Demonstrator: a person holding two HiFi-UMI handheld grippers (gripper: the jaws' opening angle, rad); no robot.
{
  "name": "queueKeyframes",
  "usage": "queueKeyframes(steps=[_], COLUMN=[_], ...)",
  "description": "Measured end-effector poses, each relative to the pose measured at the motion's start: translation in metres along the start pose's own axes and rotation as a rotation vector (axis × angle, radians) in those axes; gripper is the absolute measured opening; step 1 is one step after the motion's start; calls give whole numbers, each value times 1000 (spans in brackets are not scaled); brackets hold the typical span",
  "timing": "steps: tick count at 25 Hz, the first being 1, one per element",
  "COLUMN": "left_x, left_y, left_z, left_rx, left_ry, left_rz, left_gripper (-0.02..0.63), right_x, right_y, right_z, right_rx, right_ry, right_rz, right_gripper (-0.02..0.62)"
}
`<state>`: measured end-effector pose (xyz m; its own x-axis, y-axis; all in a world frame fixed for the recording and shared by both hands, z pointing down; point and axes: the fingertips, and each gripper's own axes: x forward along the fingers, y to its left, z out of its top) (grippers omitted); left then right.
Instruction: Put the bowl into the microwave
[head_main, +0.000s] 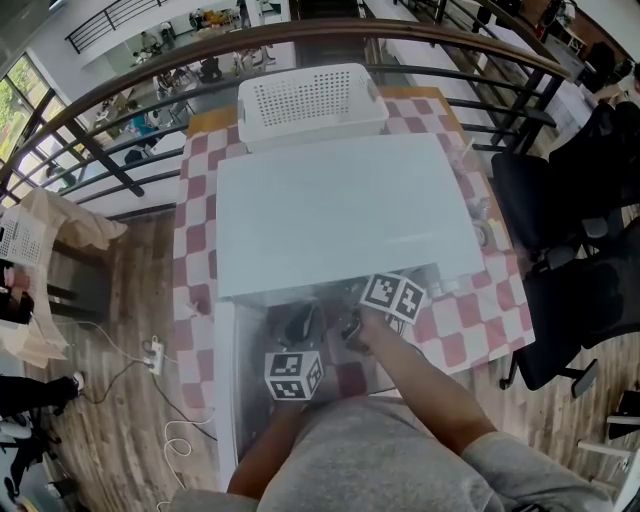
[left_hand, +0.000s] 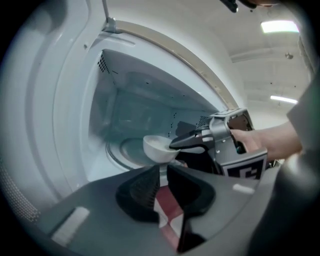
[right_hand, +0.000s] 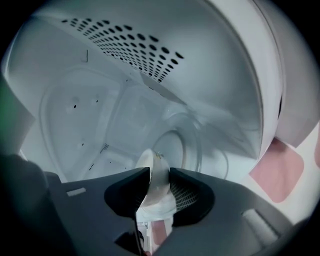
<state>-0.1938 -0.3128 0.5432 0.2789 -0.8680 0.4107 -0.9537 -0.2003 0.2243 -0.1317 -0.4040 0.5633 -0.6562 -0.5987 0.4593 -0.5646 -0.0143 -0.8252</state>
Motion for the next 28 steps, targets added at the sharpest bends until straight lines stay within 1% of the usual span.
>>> queueKeyframes(steps=[2,5,8,11,15,18,21,23,25,28], left_x=[-1,-3,-6,-8,-16,-23,-32,-40,-48,-61], left_y=[0,0,-1,-2,-5,-4,-6,-11,-21,-40], left_z=[-1,-3,-1,-1,-3,2,13,20,25,31], left_rx=[8,9,7,15,10,11,21,34,52,81], left_ry=[4,4,-6,-10,-17,-32,-57,-71,-79,-92], left_rz=[2,3,9,15,28,48,80,90,94,87], left_gripper=[51,49,49,49,45,37,20,12,12,12], right_x=[0,-3,-10,-20,-43,-66,-93,-115,-139,-174], right_y=[2,4,8,11,13,27,49,63,72,80], right_z=[-1,-3,-3,-3,-9,-13,-15,-15,-13,-7], right_rx=[-22,-46,-85,-165,-317,-476,-688,-807,-880,-930], right_ry=[4,-3,-19,-29,-20,-20,-29,-43,-63,-97], right_rz=[19,77,127,143,152,183,229,262,291,318], right_gripper=[135,154,189,201,199,181,133,97,58,15])
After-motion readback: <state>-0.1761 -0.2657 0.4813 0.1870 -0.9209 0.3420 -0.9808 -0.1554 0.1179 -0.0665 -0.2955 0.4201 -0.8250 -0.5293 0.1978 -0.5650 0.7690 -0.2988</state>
